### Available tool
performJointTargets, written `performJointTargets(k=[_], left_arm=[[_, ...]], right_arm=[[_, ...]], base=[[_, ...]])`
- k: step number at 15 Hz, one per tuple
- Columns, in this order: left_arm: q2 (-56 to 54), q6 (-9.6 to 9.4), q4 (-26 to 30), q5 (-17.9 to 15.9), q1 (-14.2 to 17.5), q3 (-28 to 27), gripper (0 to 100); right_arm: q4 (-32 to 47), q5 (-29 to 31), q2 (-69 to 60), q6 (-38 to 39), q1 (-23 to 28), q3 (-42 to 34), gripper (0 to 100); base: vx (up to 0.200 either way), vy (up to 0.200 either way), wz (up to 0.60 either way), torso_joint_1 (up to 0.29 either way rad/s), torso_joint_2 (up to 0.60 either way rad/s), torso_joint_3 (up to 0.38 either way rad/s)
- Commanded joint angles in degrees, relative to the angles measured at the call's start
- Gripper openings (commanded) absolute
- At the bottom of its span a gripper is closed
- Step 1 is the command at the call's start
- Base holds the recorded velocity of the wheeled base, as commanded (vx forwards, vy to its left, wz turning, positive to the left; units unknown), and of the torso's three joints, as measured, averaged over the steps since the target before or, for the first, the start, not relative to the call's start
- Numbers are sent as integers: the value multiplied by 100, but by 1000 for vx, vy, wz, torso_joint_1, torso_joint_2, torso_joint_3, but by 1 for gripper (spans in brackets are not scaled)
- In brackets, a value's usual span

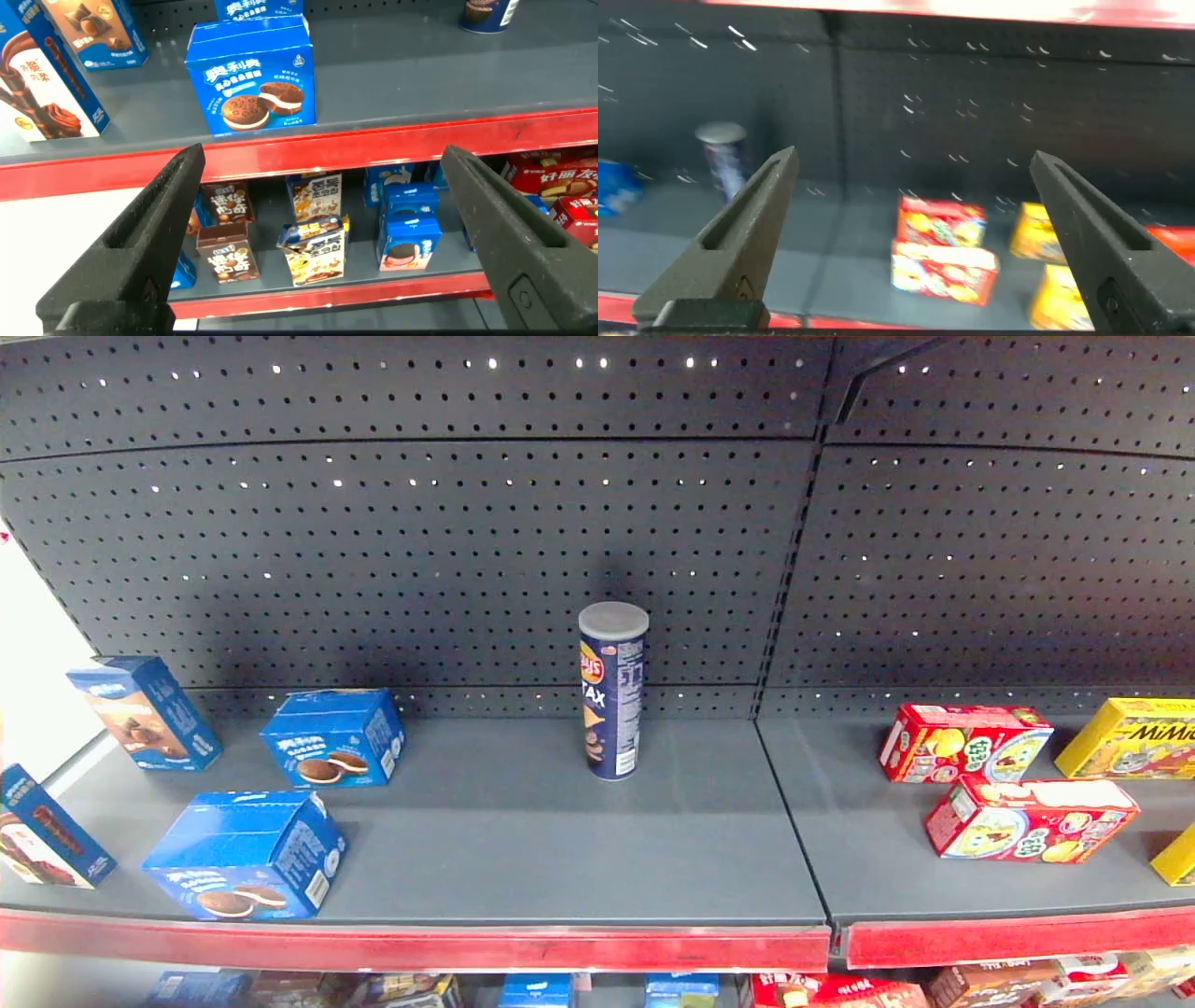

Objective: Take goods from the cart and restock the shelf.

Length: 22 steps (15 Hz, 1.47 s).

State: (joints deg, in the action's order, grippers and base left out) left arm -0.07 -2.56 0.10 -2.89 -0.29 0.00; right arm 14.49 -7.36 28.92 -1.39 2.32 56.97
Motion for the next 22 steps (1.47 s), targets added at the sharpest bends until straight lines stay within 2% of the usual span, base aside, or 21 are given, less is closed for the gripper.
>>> performJointTargets(k=[1, 3, 6, 8, 11, 13, 16, 18, 20, 22], left_arm=[[7, 1, -1, -10, 3, 0, 100], [7, 1, -1, -1, -6, 0, 100], [7, 1, -1, -1, 3, 0, 100], [7, 1, -1, -1, 3, 0, 100], [7, 1, -1, -1, 3, 0, 100], [7, 1, -1, -1, -6, 0, 100], [7, 1, -1, -1, 3, 0, 100], [7, -69, -1, -27, 3, 0, 100], [7, 36, -10, 8, 3, 0, 100], [7, 36, -1, 25, 3, 0, 100]], right_arm=[[1003, 130, 185, -503, 515, 122, 100], [1091, 394, -88, -995, 568, -133, 100], [968, 543, -316, -1021, 621, -256, 100], [1029, 921, -536, -1030, 638, -414, 100], [1064, 1571, -1310, -1144, 612, -1495, 100], [1055, 1659, -1740, -1575, 630, -1891, 100], [1064, 1712, -1775, -1777, 656, -1838, 100], [1073, 1976, -1881, -2014, 691, -1926, 100], [1073, 1976, -1978, -2058, 700, -1970, 100], [1064, 1984, -1986, -2076, 753, -1953, 100]], base=[[0, 0, 0, 0, 0, 0], [0, 0, 0, 0, 0, 0], [0, 0, 0, 0, 0, 0], [0, 0, 0, 0, 0, 0], [0, 0, 0, 0, 0, 0], [0, 0, 0, 0, 0, 0], [0, 0, 0, 0, 0, 0], [0, 0, 0, 0, 0, 0], [0, 0, 0, 0, 0, 0], [-200, 0, 0, 2, 7, 5]])
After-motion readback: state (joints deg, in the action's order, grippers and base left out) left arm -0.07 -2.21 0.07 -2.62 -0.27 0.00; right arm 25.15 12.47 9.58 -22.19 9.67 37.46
